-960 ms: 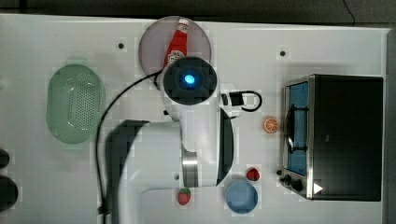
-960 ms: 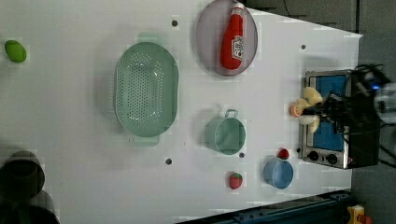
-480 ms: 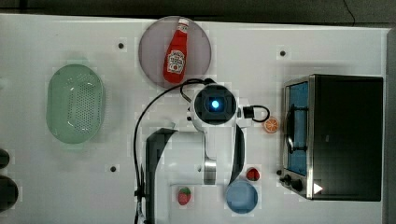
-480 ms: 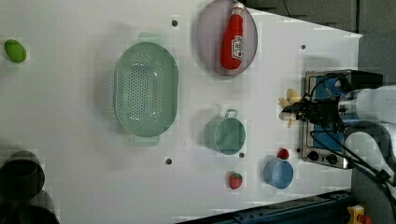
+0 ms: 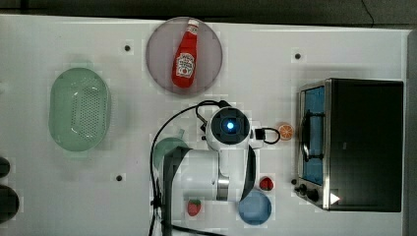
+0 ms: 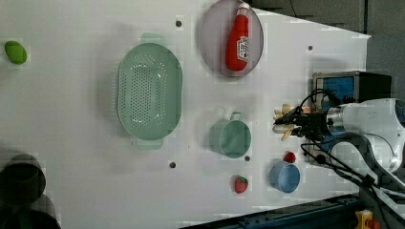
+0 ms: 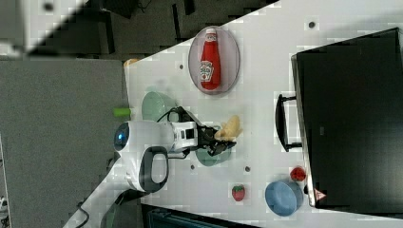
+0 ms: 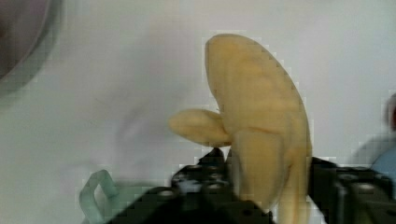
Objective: Pick banana from oven and place on table.
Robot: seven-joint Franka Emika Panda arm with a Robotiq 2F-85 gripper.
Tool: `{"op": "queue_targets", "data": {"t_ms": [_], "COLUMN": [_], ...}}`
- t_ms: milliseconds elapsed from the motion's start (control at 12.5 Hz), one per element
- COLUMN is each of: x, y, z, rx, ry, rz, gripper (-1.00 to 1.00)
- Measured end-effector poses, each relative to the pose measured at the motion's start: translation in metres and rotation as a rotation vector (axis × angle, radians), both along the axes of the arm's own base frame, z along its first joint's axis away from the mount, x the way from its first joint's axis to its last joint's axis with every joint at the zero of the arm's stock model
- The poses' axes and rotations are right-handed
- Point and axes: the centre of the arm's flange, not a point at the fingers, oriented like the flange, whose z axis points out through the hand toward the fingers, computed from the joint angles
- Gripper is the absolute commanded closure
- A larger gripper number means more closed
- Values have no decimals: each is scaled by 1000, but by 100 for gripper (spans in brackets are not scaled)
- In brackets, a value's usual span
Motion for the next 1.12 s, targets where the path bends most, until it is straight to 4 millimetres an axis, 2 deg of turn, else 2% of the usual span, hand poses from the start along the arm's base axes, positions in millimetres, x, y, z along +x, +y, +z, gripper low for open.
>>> {"op": "queue_targets", "data": {"t_ms": [160, 240, 400, 560, 720, 880, 1040, 1120], "x": [2, 6, 12, 24, 33, 46, 44, 39], "y": [5, 9, 12, 10, 6, 3, -5, -10], "z": [-2, 1, 25, 69, 134, 224, 313, 349], "rx": [-2, -2, 3, 7, 15, -6, -4, 25], "ry": [2, -10, -61, -85, -87, -108, -140, -174], "rz": [13, 17, 10, -6, -19, -8, -29, -52], "gripper": [-85, -100, -100, -100, -100, -100, -100, -100]}}
